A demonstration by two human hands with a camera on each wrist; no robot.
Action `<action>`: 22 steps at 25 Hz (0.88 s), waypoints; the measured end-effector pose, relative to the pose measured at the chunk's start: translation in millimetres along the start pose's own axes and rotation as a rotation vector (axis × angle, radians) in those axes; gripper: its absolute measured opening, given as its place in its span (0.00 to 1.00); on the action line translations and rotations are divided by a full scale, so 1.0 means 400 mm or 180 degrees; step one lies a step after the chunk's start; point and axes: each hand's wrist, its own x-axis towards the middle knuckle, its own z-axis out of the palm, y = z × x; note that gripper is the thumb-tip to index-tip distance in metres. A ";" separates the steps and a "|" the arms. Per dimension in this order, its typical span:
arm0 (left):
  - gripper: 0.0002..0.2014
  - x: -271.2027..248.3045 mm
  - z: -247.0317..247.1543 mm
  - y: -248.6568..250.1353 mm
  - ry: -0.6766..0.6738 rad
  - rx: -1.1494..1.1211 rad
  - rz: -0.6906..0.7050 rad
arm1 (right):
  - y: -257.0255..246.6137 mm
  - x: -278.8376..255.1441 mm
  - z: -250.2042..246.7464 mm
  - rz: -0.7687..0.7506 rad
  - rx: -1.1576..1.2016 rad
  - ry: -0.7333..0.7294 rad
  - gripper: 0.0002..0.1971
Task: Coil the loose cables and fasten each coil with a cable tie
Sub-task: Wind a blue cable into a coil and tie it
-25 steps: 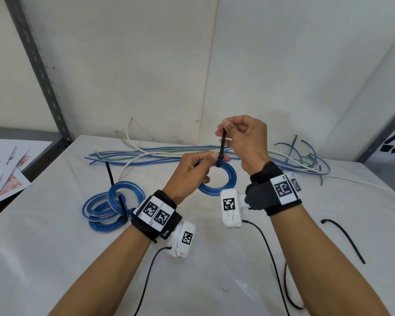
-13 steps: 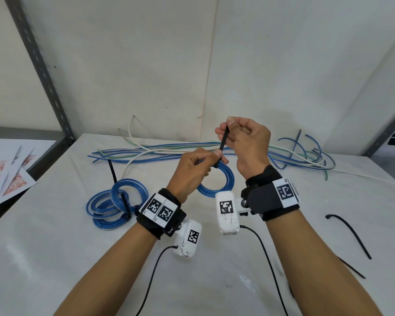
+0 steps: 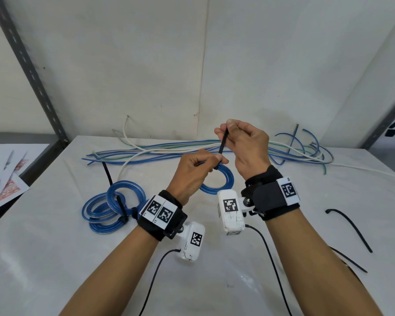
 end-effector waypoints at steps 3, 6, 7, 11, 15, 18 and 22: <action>0.11 -0.003 -0.003 0.013 0.0000 0.0156 0.0016 | -0.004 -0.005 -0.003 0.0087 -0.0048 -0.0113 0.05; 0.11 0.006 -0.052 0.056 -0.0140 0.0511 0.0054 | -0.041 -0.013 0.022 0.0016 -0.0407 -0.0481 0.08; 0.11 0.007 -0.080 0.075 -0.0170 0.0661 0.0076 | -0.057 -0.018 0.038 0.0017 -0.0515 -0.0625 0.09; 0.08 -0.018 -0.231 0.167 -0.0195 0.1434 0.0320 | -0.088 -0.053 0.128 0.0048 -0.0662 -0.1193 0.06; 0.10 -0.095 -0.360 0.261 -0.0301 0.1921 0.0106 | -0.064 -0.109 0.244 -0.0012 -0.0562 -0.1884 0.04; 0.10 -0.163 -0.450 0.290 -0.0346 0.2482 0.0029 | -0.013 -0.165 0.339 -0.0072 -0.0706 -0.2366 0.02; 0.09 -0.256 -0.569 0.227 -0.0200 0.3470 -0.0831 | 0.109 -0.225 0.417 -0.0345 -0.1979 -0.3081 0.04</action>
